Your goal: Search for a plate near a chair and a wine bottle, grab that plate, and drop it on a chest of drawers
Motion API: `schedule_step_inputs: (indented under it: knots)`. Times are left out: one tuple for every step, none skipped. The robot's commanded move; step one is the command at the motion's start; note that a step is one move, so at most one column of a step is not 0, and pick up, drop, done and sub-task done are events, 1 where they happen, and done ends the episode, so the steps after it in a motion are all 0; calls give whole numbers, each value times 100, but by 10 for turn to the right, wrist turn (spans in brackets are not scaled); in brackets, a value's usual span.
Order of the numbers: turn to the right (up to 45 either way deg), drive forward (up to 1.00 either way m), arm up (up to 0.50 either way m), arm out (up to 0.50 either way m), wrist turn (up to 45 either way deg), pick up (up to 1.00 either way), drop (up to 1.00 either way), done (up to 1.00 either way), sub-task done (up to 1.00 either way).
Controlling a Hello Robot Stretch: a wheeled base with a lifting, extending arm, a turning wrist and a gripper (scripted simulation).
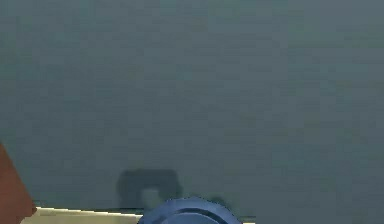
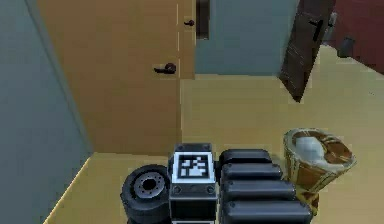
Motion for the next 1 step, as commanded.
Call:
schedule_step_inputs:
  knots:
    - [-450, 0, 0, 0, 0, 0, 0, 0, 0]
